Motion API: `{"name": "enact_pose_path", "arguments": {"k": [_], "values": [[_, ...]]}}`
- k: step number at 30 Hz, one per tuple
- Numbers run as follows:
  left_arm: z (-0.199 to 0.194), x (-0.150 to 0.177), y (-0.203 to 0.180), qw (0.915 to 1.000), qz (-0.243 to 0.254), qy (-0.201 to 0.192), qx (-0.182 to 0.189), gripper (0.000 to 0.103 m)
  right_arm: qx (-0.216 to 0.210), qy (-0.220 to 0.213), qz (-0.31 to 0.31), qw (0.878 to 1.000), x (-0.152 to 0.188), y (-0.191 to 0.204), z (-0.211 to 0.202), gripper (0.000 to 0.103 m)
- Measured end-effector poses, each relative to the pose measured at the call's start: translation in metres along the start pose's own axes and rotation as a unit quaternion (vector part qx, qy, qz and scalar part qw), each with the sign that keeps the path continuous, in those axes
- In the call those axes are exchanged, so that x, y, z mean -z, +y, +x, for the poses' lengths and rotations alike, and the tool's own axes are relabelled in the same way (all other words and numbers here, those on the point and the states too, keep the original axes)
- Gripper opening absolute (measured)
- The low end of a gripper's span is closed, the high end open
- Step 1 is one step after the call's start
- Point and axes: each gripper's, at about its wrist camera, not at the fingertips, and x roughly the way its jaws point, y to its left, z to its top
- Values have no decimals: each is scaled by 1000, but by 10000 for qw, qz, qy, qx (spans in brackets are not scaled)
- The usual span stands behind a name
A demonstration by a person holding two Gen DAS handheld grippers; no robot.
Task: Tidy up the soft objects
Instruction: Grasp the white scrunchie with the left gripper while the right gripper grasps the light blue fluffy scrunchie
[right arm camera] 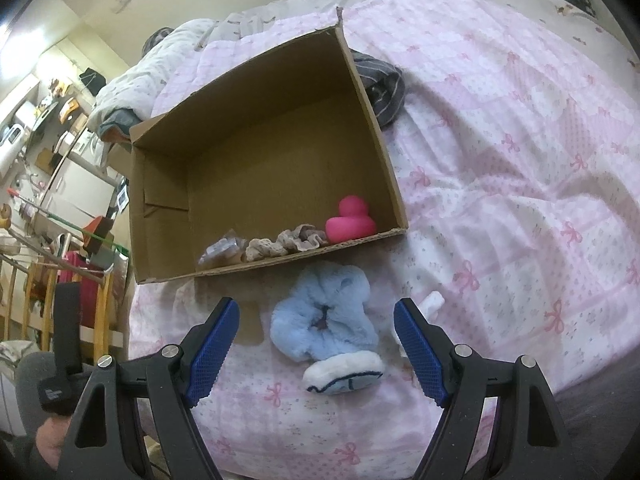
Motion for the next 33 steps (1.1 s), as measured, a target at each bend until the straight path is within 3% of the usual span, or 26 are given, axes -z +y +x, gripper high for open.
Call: {"name": "enact_pose_path", "arguments": {"k": [2, 5, 7, 8, 10, 15, 19, 22, 26, 28, 31, 33], "values": [[15, 3, -7, 9997, 80, 216, -44, 62, 9, 2, 14, 10000, 0, -2, 0, 84], [15, 3, -10, 9995, 172, 17, -260, 53, 27, 3, 55, 10000, 0, -5, 0, 84], [15, 2, -7, 9996, 93, -9, -256, 23, 52, 3, 98, 9999, 1, -9, -1, 84], [15, 1, -3, 9997, 8, 15, -229, 16, 65, 3, 123, 9999, 1, -12, -1, 84], [11, -1, 3, 9999, -94, 31, -87, 12, 94, -10, 174, 9998, 1, -16, -2, 84], [-33, 6, -2, 9984, 143, -549, 86, 12, 71, -9, 365, 9993, 0, -28, -4, 84], [-63, 13, -9, 9940, 423, -1005, -8, 12, -130, -145, 590, 9981, 1, -37, -13, 84], [-62, 11, -10, 9941, 378, -1011, 47, 12, -227, -247, 612, 9976, 0, -38, -19, 84], [-61, 8, -8, 9950, 278, -957, 102, 12, -424, 165, 547, 9975, 2, -28, 1, 84], [-59, 9, -6, 9954, 248, -919, 130, 12, -312, 360, 228, 9986, 7, -13, 13, 84], [-57, 9, -7, 9961, 206, -839, 188, 12, 336, 408, -449, 9976, 8, 11, 29, 84], [-56, 9, -6, 9963, 188, -825, 173, 12, 489, 569, -734, 9945, 9, 20, 44, 87]]}}
